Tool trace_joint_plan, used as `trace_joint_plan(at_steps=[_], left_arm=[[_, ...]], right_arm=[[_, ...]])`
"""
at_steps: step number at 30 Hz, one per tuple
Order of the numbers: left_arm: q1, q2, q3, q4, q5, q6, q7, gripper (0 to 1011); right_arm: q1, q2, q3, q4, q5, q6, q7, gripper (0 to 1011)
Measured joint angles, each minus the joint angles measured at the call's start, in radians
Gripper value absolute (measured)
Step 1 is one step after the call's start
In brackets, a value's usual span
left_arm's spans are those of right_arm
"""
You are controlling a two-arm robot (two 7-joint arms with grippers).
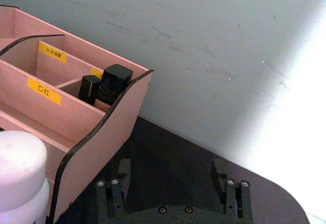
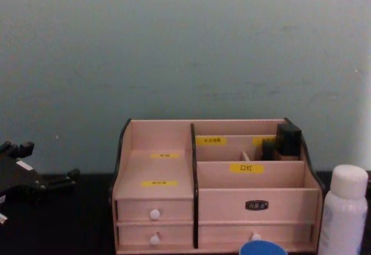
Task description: Pick up the facial cleanser and watermelon frost from the table and place them into the tiered storage box.
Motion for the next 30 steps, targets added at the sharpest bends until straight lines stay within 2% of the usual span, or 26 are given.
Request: trace_joint_plan(at_steps=[12,16,26,30], left_arm=[[0.000,0.000,0.000,0.000,0.000,0.000,0.000,1001],[0.000,0.000,0.000,0.000,0.000,0.000,0.000,1001],[0.000,0.000,0.000,0.000,0.000,0.000,0.000,1001],[0.000,0.000,0.000,0.000,0.000,0.000,0.000,1001]], right_arm=[[0.000,0.000,0.000,0.000,0.000,0.000,0.000,1002],[-0.010,0.000,0.013,-0.008,0.003,-0.001,0.011,1002],[-0.086,0.023,0.061,-0.075,0.052,0.006,0.067,1002],[-0.144,0.045,0.089,-0.126,0.087,0.016,0.093,1002]])
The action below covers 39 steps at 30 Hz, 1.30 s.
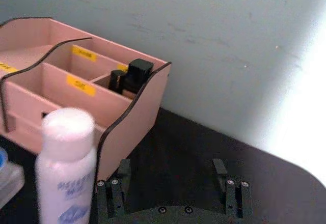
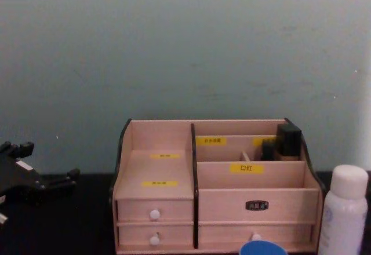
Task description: Pick up the facial cleanser and watermelon frost from the table and place them into the tiered storage box.
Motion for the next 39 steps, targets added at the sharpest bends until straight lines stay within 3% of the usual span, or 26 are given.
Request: trace_joint_plan(at_steps=[10,16,20,25,39], left_arm=[[0.000,0.000,0.000,0.000,0.000,0.000,0.000,1001],[0.000,0.000,0.000,0.000,0.000,0.000,0.000,1001],[0.000,0.000,0.000,0.000,0.000,0.000,0.000,1001],[0.000,0.000,0.000,0.000,0.000,0.000,0.000,1001],[0.000,0.000,0.000,0.000,0.000,0.000,0.000,1001]], right_arm=[[-0.147,0.060,0.068,-0.124,0.054,0.010,0.041,1002],[-0.203,0.084,0.096,-0.168,0.115,0.023,0.115,1002],[-0.210,0.080,0.099,-0.173,0.153,0.036,0.167,1002],[-0.204,0.065,0.093,-0.173,0.166,0.050,0.206,1003],[-0.127,-0.036,0.053,-0.110,0.107,0.086,0.218,1002]])
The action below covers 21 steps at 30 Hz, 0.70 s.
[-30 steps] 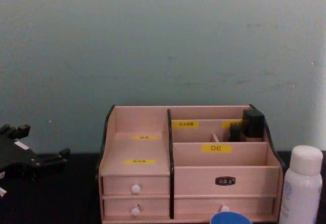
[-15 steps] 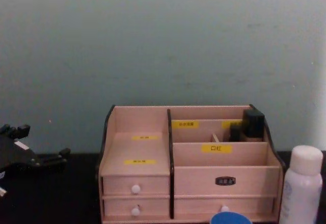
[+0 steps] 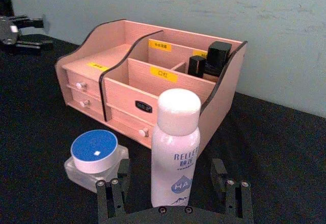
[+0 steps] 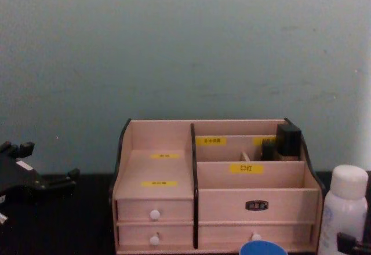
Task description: Pick up the facial cleanser and watermelon frost from the table and place them into the tiered storage box.
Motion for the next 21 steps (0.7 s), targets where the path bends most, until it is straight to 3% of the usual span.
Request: trace_joint_plan(at_steps=[21], left_arm=[[0.000,0.000,0.000,0.000,0.000,0.000,0.000,1001]], right_arm=[[0.060,-0.100,0.018,0.068,-0.029,0.022,0.018,1002]])
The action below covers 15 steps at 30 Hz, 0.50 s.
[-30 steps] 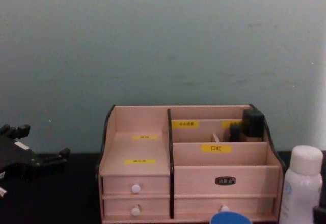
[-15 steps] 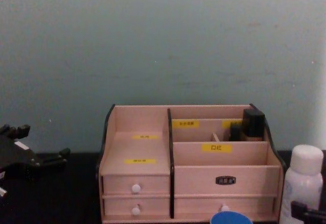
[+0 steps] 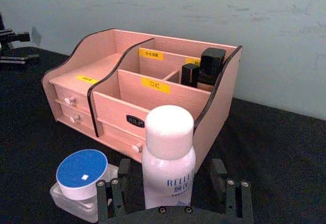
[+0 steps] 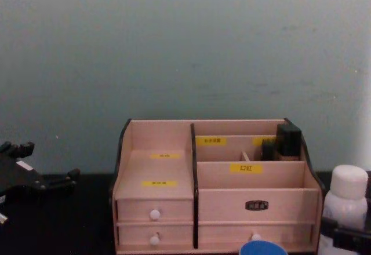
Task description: Pick up the facial cleanser and watermelon frost from the table and place them into the tiered storage box.
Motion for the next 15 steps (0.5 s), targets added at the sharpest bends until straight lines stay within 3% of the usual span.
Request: trace_joint_plan(at_steps=[15], left_arm=[[0.000,0.000,0.000,0.000,0.000,0.000,0.000,1001]], right_arm=[[0.005,-0.008,0.002,0.007,-0.010,0.003,0.001,1003]])
